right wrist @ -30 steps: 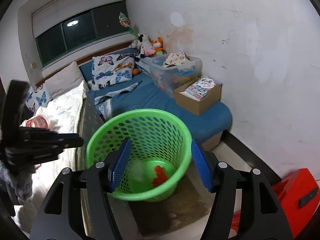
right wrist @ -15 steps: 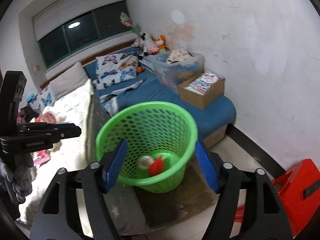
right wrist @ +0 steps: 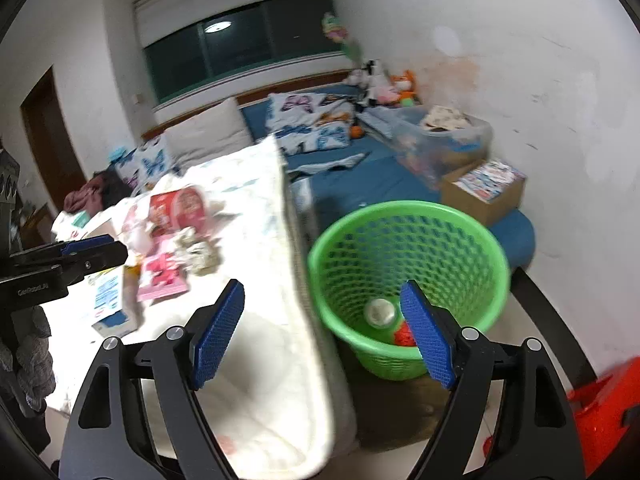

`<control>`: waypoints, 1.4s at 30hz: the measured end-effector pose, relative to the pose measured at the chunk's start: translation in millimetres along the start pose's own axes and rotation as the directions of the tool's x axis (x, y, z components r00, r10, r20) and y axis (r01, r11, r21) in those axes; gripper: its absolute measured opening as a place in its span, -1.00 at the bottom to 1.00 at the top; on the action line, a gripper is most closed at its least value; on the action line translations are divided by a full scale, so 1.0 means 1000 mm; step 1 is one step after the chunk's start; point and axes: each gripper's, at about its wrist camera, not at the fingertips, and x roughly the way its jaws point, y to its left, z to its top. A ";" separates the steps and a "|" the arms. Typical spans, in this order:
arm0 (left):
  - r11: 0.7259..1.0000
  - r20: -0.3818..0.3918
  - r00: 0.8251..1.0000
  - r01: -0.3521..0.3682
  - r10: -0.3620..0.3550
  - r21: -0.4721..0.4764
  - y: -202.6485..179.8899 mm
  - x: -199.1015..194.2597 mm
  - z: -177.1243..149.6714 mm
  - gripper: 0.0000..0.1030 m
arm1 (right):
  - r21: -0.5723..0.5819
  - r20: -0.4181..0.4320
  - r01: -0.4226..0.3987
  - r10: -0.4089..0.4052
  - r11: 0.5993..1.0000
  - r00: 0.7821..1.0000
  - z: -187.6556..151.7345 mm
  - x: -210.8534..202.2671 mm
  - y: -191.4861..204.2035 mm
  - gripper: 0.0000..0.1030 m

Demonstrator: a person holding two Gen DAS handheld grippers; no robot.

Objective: Collect trash
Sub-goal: 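Move both tools back over the mattress toward the remaining trash, then grasp the crumpled white paper ball with the right tool while the left tool grasps the milk carton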

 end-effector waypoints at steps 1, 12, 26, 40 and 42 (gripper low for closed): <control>1.000 0.002 1.000 -0.017 0.017 -0.017 0.009 -0.005 -0.004 0.05 | -0.013 -0.003 -0.015 0.014 1.000 1.000 0.001 0.002 0.009 0.56; 0.961 -0.002 0.988 -0.152 0.155 -0.230 0.088 -0.038 -0.046 0.10 | -0.135 -0.065 -0.121 0.113 0.983 0.991 0.007 0.032 0.085 0.56; 0.915 -0.048 0.978 -0.206 0.202 -0.347 0.127 -0.041 -0.081 0.10 | -0.094 -0.190 -0.229 0.208 0.969 0.959 0.028 0.115 0.115 0.56; 0.893 -0.092 0.978 -0.210 0.190 -0.397 0.138 -0.026 -0.082 0.17 | -0.069 -0.270 -0.239 0.212 0.969 0.939 0.038 0.185 0.131 0.43; 0.889 -0.104 0.977 -0.214 0.188 -0.405 0.139 -0.021 -0.080 0.20 | -0.045 -0.290 -0.240 0.217 0.970 0.932 0.038 0.195 0.129 0.42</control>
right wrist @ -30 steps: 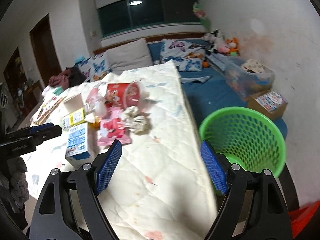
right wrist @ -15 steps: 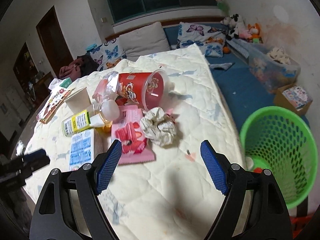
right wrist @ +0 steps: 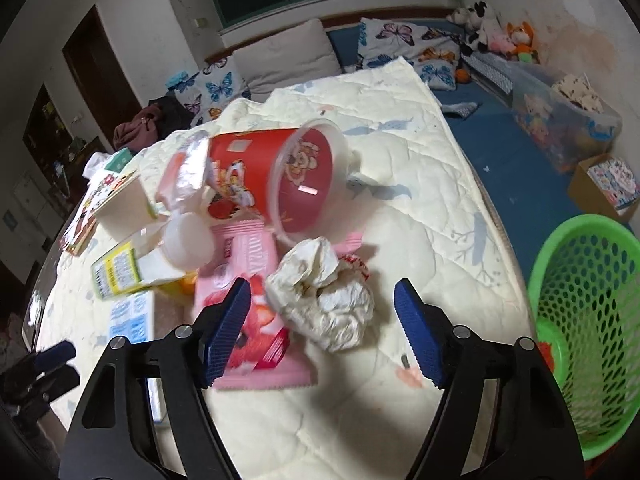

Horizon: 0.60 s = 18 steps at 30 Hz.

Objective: Collect trash
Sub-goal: 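Grasp the crumpled white paper ball with the right tool while the left tool grasps the milk carton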

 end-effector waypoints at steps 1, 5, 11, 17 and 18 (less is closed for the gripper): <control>1.000 -0.005 1.000 0.001 -0.001 -0.003 -0.001 0.002 0.001 0.20 | 0.014 -0.012 -0.010 0.010 1.000 1.000 0.001 0.004 -0.003 0.39; 1.000 -0.037 0.999 0.010 -0.011 -0.023 -0.005 0.013 0.005 0.28 | 0.038 -0.040 -0.034 0.036 0.999 0.999 -0.001 0.014 -0.008 0.30; 0.997 -0.081 0.996 0.022 -0.028 -0.069 -0.015 0.030 0.013 0.39 | 0.032 -0.019 -0.045 0.046 0.998 0.999 -0.002 0.006 -0.008 0.11; 0.992 -0.111 0.994 -0.014 0.000 -0.124 -0.020 0.044 0.022 0.49 | 0.007 0.016 0.000 0.000 1.000 1.000 -0.005 -0.010 -0.009 0.10; 0.991 -0.116 0.993 -0.025 0.010 -0.130 -0.021 0.046 0.024 0.49 | 0.003 0.022 0.005 -0.005 1.000 1.000 -0.005 -0.012 -0.009 0.10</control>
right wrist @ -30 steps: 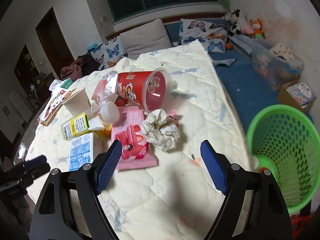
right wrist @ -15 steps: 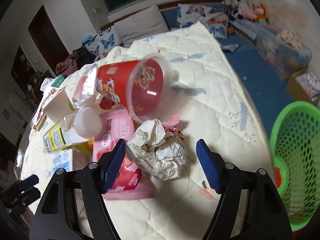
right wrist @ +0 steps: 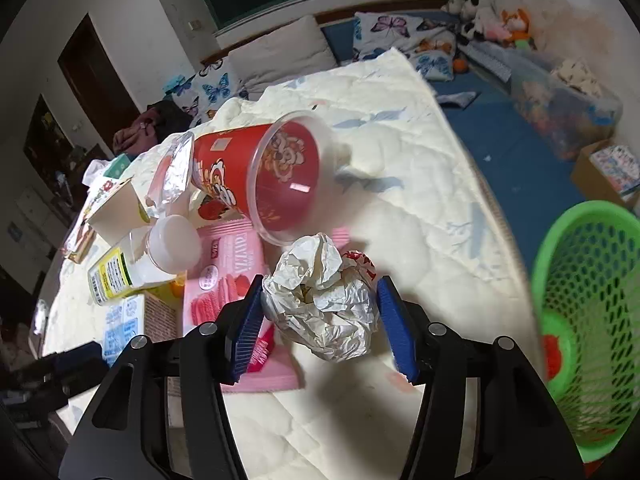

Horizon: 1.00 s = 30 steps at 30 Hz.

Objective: Collect trash
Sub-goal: 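Grasp the crumpled white paper ball with the right tool while the left tool grasps the milk carton, then carry both to the green basket and release the paper ball from the right tool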

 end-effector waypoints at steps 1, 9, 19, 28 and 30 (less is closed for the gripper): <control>1.000 -0.003 1.000 0.000 0.000 -0.004 -0.001 0.001 0.001 0.50 | -0.004 0.007 0.002 -0.002 1.000 1.000 -0.001 -0.004 -0.001 0.10; 0.993 -0.034 0.994 -0.109 0.108 -0.037 -0.014 0.019 0.014 0.52 | -0.008 0.057 -0.004 0.005 1.000 0.998 -0.012 -0.035 -0.007 0.10; 0.984 -0.058 0.983 -0.176 0.175 -0.026 -0.020 0.038 0.014 0.52 | -0.007 0.101 0.032 -0.031 0.999 0.994 -0.023 -0.070 -0.019 0.10; 0.983 -0.043 0.983 -0.181 0.180 -0.038 -0.018 0.039 0.012 0.45 | -0.024 0.119 0.076 -0.073 0.997 0.990 -0.033 -0.085 -0.023 0.10; 0.984 -0.040 0.984 -0.176 0.175 -0.035 -0.019 0.038 0.012 0.44 | -0.023 0.121 0.079 -0.076 0.997 0.990 -0.036 -0.087 -0.022 0.10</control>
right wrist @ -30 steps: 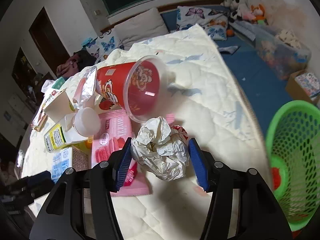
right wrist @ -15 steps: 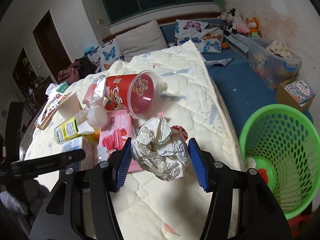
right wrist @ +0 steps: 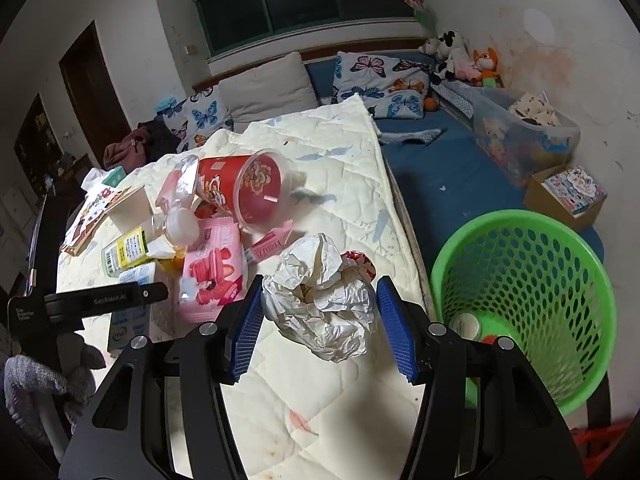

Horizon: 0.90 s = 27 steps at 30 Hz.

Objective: Collect trash
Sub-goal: 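Carry both to the green basket and release the paper ball from the right tool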

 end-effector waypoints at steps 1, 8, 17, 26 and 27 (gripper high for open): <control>1.000 0.000 1.000 0.004 -0.004 0.004 0.001 -0.001 -0.001 0.43 | -0.001 -0.001 0.002 -0.002 1.000 1.000 -0.001 -0.001 0.000 0.10; 0.997 -0.020 0.997 0.071 -0.071 0.020 0.009 -0.015 -0.014 0.42 | 0.016 0.006 0.024 -0.024 1.000 1.000 -0.005 -0.010 -0.010 0.10; 0.986 -0.024 0.990 0.141 -0.139 0.091 0.013 -0.043 -0.044 0.40 | 0.070 0.012 0.069 -0.070 0.995 0.997 -0.011 -0.023 -0.037 0.10; 0.970 0.052 0.984 0.159 -0.171 0.183 -0.001 -0.074 -0.058 0.40 | 0.122 0.007 0.126 -0.128 0.985 0.992 -0.021 -0.033 -0.066 0.10; 0.969 0.057 0.983 0.163 -0.176 0.187 -0.003 -0.077 -0.059 0.40 | 0.128 0.006 0.134 -0.136 0.983 0.991 -0.022 -0.034 -0.070 0.10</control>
